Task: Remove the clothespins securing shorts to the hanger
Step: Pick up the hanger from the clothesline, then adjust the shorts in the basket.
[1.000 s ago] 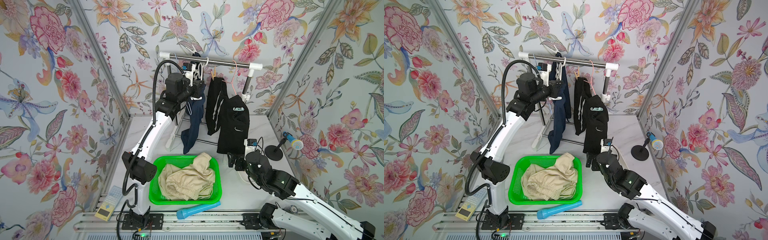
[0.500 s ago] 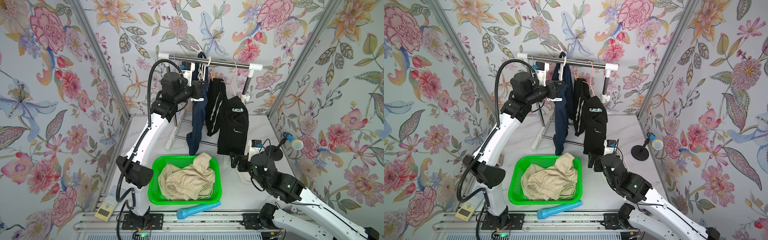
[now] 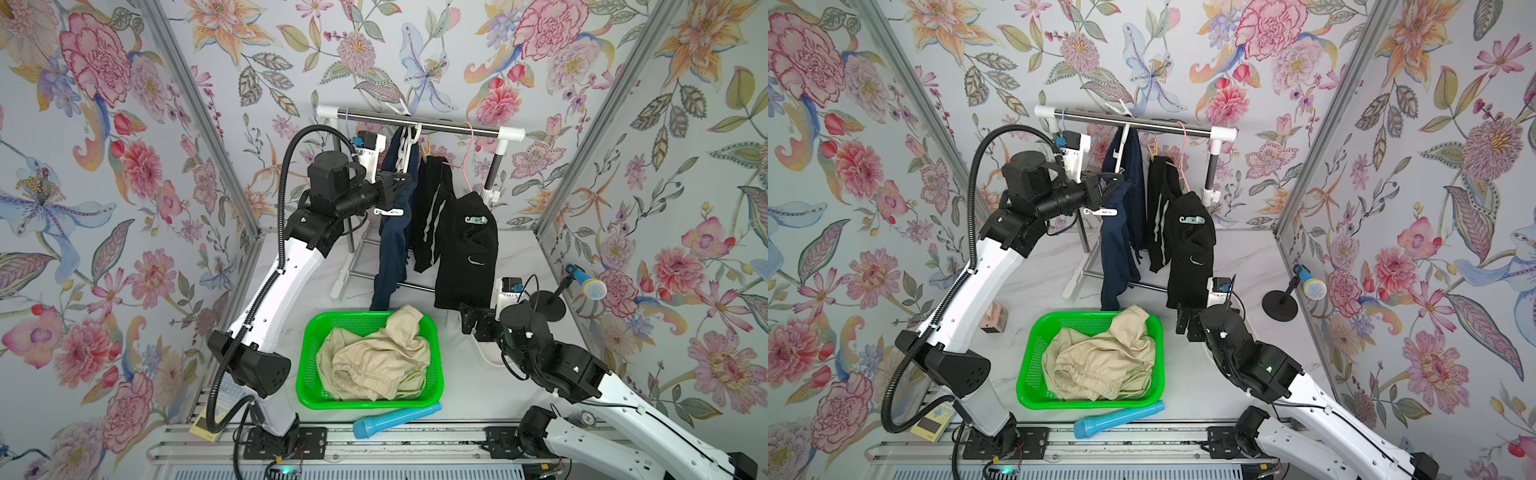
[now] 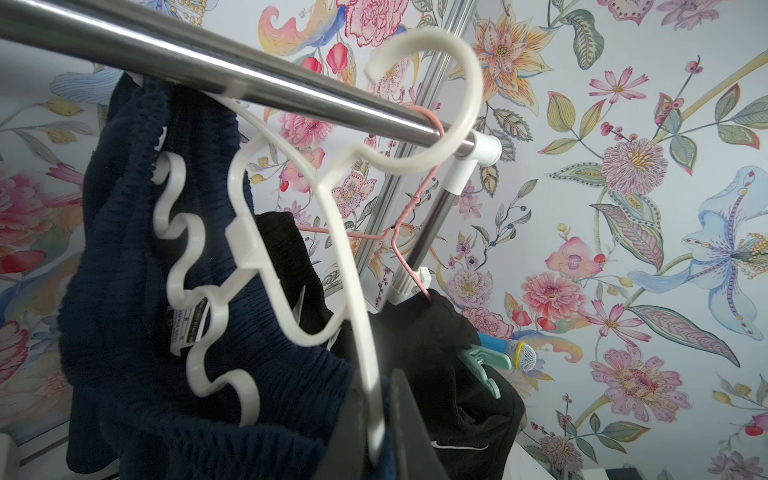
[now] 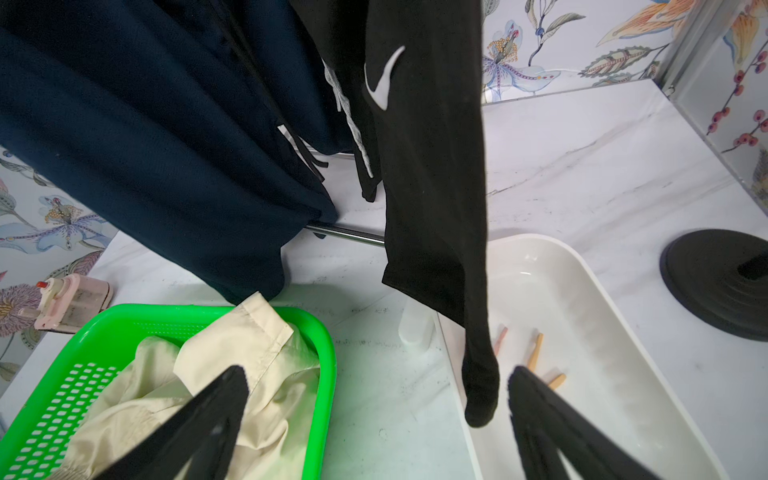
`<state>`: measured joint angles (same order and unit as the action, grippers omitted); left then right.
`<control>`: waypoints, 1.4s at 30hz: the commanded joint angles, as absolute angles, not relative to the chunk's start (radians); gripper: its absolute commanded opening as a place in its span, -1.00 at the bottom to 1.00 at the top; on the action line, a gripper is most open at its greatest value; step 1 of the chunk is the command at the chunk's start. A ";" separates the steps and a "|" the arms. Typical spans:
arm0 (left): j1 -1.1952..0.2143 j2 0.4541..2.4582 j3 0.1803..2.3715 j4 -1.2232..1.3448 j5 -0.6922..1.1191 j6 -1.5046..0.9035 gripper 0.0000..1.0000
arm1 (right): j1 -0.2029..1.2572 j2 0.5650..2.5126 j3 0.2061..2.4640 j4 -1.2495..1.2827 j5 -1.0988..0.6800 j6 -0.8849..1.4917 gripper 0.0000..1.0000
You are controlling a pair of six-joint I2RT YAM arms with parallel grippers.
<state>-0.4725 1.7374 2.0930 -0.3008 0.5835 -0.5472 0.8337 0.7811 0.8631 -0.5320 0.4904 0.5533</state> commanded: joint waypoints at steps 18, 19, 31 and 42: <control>-0.445 1.608 1.893 -0.184 0.552 -0.521 -1.00 | 0.821 0.748 0.911 -0.546 0.463 0.518 0.98; -0.442 1.620 1.895 -0.187 0.554 -0.523 -1.00 | 0.820 0.746 0.911 -0.548 0.459 0.521 0.98; -0.438 1.483 1.719 -0.217 0.567 -0.469 -1.00 | 0.819 0.725 0.886 -0.549 0.459 0.516 0.98; -0.438 1.173 1.638 -0.421 0.552 -0.267 -1.00 | 0.802 0.746 0.903 -0.546 0.461 0.482 0.98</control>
<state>-0.4438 1.2629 1.6222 -0.4103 0.5648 -0.3901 0.8108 0.7391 0.8829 -0.5362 0.4564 0.5106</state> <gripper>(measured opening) 0.108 0.992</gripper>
